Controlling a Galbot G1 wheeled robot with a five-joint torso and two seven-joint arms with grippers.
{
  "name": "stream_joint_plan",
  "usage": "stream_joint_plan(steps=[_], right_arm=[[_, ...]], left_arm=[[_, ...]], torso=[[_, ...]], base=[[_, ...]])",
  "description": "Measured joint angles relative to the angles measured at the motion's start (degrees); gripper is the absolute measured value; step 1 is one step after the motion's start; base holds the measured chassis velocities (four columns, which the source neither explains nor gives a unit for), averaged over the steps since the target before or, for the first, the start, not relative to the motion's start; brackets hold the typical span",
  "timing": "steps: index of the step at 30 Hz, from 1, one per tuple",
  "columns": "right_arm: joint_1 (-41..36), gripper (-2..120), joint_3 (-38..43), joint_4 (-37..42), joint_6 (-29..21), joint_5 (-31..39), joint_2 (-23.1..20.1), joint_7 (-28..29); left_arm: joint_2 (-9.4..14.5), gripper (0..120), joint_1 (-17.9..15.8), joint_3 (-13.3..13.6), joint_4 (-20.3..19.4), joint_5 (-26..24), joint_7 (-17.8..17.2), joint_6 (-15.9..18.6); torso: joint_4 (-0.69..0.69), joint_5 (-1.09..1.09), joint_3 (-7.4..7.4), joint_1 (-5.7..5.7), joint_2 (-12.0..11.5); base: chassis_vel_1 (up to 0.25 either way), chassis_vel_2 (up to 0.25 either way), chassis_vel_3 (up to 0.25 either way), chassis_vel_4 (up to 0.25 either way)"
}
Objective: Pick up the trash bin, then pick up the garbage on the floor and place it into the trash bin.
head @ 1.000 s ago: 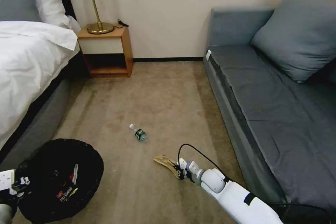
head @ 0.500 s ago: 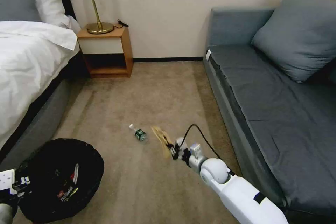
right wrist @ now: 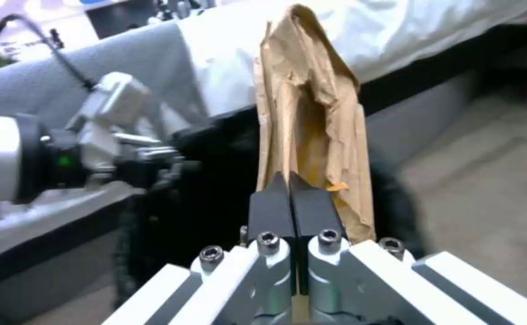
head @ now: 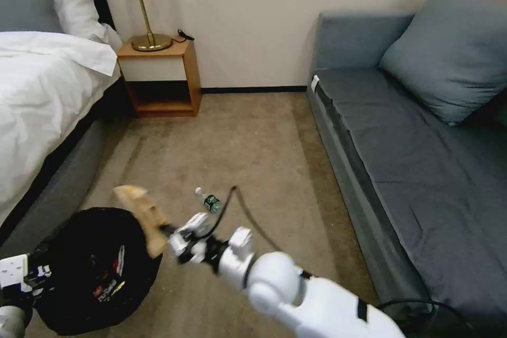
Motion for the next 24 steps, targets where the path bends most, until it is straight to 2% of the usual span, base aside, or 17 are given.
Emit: stream_joint_plan(steps=[1,4,5,8,11,16,17,19,20,24], right_arm=[[0.0,0,0.0,0.0,0.0,0.0,0.0,0.0],[0.22,0,-1.62,-3.69,1.09,-0.89,4.4,1.36],[0.22,0,-1.62,-3.69,1.09,-0.89,4.4,1.36],[0.34,0,-1.88,-7.76,1.73,-1.08,8.89,3.3],[0.36,0,-1.42,-9.32,1.73,-1.09,10.08,3.76],[0.38,0,-0.93,-9.66,1.66,-1.06,9.46,3.57],[0.28,6,-0.96,-9.65,1.63,-1.1,9.15,3.41],[0.12,9,-0.98,-9.63,1.61,-1.17,9.08,3.34],[-0.23,16,-1.1,-9.59,1.54,-1.39,8.96,3.32],[-0.38,19,-1.19,-9.58,1.52,-1.57,8.87,3.32]], left_arm=[[0.0,3,0.0,0.0,0.0,0.0,0.0,0.0],[0.06,3,0.02,-0.04,-0.02,-0.02,0.04,0.0],[0.06,3,0.02,-0.04,-0.02,-0.02,0.04,0.0],[0.11,3,-0.2,-0.04,-0.02,-0.09,0.12,0.21],[0.26,3,-0.24,-0.18,-0.09,-0.33,0.16,0.29],[0.78,3,-0.2,-0.35,-0.25,-0.55,0.17,0.3],[0.87,3,-0.25,-0.35,-0.3,-0.58,0.17,0.3],[0.9,3,-0.31,-0.32,-0.3,-0.58,0.18,0.31],[0.91,3,-0.39,-0.23,-0.32,-0.59,0.17,0.31],[0.9,3,-0.4,-0.2,-0.34,-0.61,0.17,0.32]], torso=[[0.0,0.0,0.0,0.0,0.0],[0.0,0.0,0.0,0.0,0.0],[0.0,0.0,0.0,0.0,0.0],[0.0,0.0,0.0,0.0,0.0],[0.01,0.0,0.0,0.0,0.0],[-0.01,0.0,0.0,0.0,0.0],[-0.01,0.0,0.0,0.0,0.0],[-0.01,0.0,0.0,0.0,0.0],[-0.01,0.01,0.0,0.0,0.0],[-0.01,0.01,0.0,0.0,0.0]], base=[[0.0,0.0,0.0,0.0],[0.0,0.0,0.0,0.0],[0.0,0.0,0.0,0.0],[0.0,0.0,0.0,0.0],[0.0,0.0,0.0,0.0],[0.0,0.0,0.0,0.0],[0.0,0.0,0.0,0.0],[0.0,0.0,0.0,0.0],[0.0,0.0,0.0,0.0],[0.0,0.0,0.0,0.0]])
